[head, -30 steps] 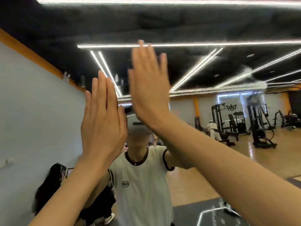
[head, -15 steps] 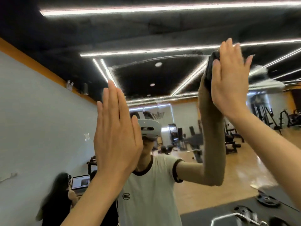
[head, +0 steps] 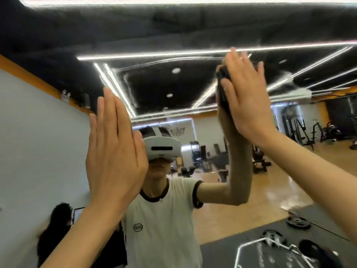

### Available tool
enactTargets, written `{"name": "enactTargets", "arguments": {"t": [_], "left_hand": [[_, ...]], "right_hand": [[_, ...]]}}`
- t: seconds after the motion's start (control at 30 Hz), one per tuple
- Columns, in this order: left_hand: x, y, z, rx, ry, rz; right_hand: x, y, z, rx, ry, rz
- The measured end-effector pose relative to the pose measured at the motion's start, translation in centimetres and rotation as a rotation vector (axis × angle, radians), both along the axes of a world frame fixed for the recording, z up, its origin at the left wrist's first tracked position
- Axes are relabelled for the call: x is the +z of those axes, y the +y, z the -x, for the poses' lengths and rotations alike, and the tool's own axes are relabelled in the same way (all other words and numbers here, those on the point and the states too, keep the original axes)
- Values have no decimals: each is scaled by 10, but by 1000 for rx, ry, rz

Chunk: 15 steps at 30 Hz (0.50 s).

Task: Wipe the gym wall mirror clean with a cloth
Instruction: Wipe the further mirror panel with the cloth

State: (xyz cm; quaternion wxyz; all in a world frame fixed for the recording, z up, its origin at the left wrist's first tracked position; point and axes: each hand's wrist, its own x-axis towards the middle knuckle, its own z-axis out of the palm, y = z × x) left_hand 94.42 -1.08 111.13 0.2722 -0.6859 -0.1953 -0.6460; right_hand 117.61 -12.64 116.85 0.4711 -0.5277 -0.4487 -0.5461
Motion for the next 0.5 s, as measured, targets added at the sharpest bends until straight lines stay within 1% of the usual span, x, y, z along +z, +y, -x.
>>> {"name": "enactTargets", "arguments": {"t": [0.1,0.17,0.2,0.27,0.33,0.4,0.43,0.47,0.5], "left_hand": [[0,-1,1,9,12,30],[1,-3,1,18,38,31],[1,-3,0,25,56,25],[1,-5,-1,27,79,19],[-1,-8,-5,21,87,19],[-6,-12,-14,15,90,12],[-7,-15,-20,5,87,7],[-7,-18,-27,-10,85,3],[-7,-21,-32,-24,85,-1]], "right_hand": [[-24,-34,-59,-11,319,-114],[-28,-33,-58,-37,422,-186],[-26,-27,-46,-40,424,-209],[-23,-10,-7,2,322,-215],[-23,16,40,28,96,-157],[-28,41,77,-4,-179,-47],[-28,48,84,-28,-300,1],[-28,49,80,-39,-377,41],[-26,42,68,-31,-403,66]]}}
